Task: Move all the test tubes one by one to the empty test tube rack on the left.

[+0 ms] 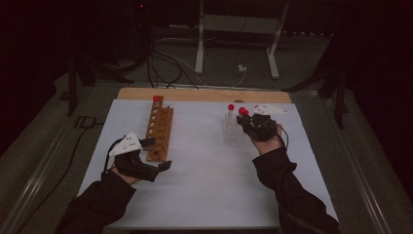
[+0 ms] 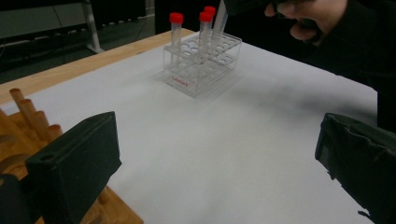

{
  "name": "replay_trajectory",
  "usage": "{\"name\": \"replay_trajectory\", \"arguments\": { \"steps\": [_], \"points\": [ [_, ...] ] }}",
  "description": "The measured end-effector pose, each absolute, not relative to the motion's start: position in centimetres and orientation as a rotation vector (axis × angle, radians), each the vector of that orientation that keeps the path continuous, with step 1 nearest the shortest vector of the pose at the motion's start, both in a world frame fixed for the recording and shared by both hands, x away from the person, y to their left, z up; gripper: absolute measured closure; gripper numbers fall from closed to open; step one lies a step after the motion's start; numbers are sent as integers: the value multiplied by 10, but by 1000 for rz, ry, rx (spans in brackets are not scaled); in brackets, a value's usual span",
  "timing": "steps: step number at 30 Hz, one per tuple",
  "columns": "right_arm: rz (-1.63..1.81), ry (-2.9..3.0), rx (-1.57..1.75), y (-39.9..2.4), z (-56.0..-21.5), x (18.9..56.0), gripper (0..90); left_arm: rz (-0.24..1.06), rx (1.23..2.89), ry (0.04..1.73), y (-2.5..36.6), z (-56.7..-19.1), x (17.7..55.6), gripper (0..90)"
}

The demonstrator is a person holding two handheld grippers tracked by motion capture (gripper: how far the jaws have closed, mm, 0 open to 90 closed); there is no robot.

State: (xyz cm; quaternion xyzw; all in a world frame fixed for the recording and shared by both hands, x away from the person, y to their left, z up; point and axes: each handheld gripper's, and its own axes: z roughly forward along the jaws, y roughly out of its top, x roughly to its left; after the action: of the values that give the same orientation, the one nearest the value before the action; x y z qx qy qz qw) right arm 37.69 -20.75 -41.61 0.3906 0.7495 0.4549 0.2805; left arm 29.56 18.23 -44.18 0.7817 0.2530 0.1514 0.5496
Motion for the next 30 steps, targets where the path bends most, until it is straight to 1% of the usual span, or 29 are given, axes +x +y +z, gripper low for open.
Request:
{"name": "replay_trajectory", "arguments": {
  "steps": [6,14,19,21,30],
  "points": [
    [1242,2073,997,-198,-419,361,748,337,1860,582,172,-439,298,7],
    [1262,2150,927,-183,-429,338,748,319,1879,549,161,-441,299,41],
    [1282,2192,890,-174,-436,325,748,296,1885,536,157,-441,302,40],
    [1281,2208,877,-170,-439,321,748,306,1891,525,153,-441,302,40],
    [1284,2279,819,-153,-450,305,748,290,1914,475,132,-437,303,40]
  ]
}}
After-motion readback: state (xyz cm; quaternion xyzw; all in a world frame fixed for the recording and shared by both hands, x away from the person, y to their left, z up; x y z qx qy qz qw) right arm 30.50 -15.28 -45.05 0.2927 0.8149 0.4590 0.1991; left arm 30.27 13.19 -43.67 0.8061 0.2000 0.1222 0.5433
